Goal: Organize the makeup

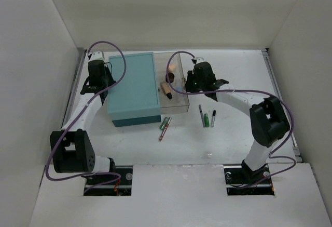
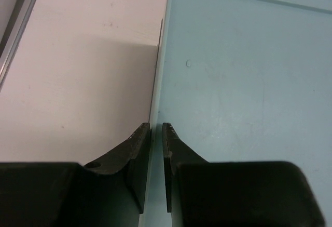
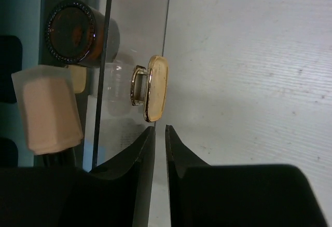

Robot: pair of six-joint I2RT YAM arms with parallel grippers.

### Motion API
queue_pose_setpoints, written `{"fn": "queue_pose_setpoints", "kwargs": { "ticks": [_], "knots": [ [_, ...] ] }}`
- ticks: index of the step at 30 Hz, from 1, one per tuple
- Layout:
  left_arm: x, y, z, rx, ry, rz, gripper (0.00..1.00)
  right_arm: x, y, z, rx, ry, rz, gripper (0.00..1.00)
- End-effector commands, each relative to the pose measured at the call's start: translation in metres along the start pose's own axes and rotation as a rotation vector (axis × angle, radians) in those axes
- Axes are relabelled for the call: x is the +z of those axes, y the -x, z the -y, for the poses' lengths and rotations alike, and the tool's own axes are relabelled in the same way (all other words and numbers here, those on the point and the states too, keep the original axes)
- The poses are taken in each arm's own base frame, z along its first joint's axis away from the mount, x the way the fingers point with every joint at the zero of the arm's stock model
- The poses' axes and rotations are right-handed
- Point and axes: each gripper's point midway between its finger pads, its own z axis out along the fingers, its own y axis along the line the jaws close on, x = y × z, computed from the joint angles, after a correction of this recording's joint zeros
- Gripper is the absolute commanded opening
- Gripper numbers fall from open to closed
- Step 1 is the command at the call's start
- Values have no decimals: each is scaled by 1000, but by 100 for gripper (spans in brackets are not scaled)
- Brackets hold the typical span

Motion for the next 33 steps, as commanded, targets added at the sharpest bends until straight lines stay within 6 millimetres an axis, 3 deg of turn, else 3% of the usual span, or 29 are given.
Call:
{"fn": "queue_pose_setpoints", "kwargs": {
  "ticks": [1, 4, 7, 18, 22, 28, 33],
  "knots": [
    [11, -68, 2, 29, -45, -239, 11, 2, 13, -72, -41, 223, 36, 20],
    [17, -77, 4, 25, -60, -269, 10, 5, 3, -107, -80, 306, 12, 20],
    [20, -86, 6, 32, -73, -289, 10, 9, 0, -128, -104, 342, 10, 21],
    [21, -96, 9, 32, -92, -313, 8, 27, 17, -194, -137, 466, 59, 23],
    [21, -97, 9, 32, -92, -313, 8, 33, 14, -210, -132, 488, 53, 26],
    [21, -94, 7, 27, -88, -309, 8, 35, 3, -206, -110, 473, 30, 27],
    [20, -91, 6, 24, -87, -301, 8, 31, -1, -177, -47, 434, 23, 36]
  ]
}}
